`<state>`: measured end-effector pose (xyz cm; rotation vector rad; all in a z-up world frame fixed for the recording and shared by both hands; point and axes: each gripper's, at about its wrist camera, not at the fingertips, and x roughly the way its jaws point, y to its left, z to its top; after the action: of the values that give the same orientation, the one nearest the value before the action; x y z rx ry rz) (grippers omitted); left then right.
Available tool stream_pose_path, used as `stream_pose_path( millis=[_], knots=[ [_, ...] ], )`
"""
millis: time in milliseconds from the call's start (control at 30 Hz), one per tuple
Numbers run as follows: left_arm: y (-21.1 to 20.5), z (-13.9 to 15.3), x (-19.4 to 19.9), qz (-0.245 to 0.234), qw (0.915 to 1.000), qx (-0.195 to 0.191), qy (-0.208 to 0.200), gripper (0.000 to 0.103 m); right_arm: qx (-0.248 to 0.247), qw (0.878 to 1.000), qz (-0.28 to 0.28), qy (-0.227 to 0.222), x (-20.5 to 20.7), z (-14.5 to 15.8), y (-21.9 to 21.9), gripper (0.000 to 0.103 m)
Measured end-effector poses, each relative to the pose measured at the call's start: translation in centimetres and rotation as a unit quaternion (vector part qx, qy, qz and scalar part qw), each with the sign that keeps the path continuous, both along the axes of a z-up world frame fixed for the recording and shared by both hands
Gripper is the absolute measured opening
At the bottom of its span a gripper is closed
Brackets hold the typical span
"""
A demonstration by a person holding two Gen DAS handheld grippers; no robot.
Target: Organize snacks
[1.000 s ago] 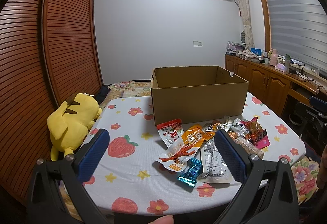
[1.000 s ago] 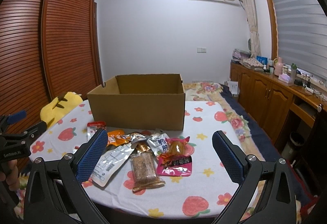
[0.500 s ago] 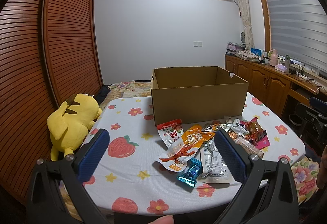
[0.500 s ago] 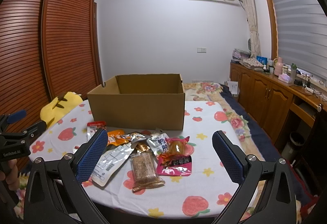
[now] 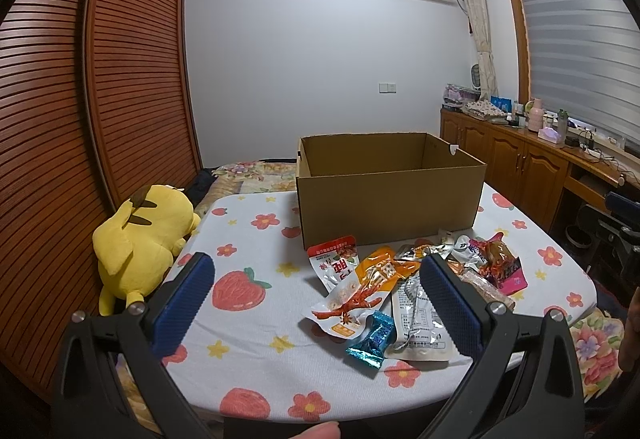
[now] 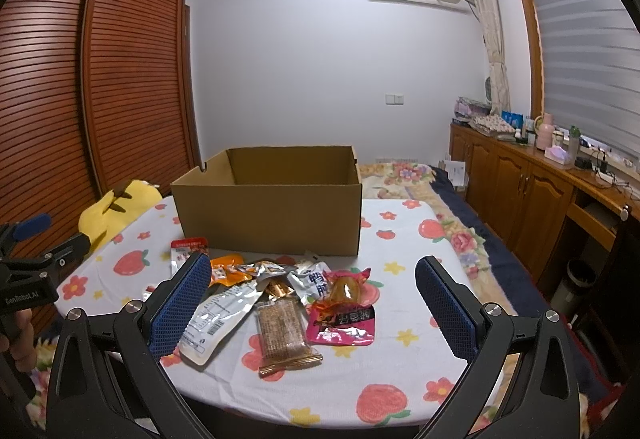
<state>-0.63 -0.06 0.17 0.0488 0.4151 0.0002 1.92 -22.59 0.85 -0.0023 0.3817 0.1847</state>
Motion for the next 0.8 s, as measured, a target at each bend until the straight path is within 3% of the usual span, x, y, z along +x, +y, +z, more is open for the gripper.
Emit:
stream_pose_path(
  millis=[333,800],
  knots=[
    [0.0,0.4,0.3,-0.005,1.0,-0.001,0.008,0.103,-0.001,1.0,0.001,0.002,-0.1,0.0,0.0,0.103],
    [-0.1,-2.6,2.2,-0.029,0.9978,-0.018,0.056,0.103,-0.003,0.999,0.005,0.038,1.6,-2.2,-0.7,0.103]
  ],
)
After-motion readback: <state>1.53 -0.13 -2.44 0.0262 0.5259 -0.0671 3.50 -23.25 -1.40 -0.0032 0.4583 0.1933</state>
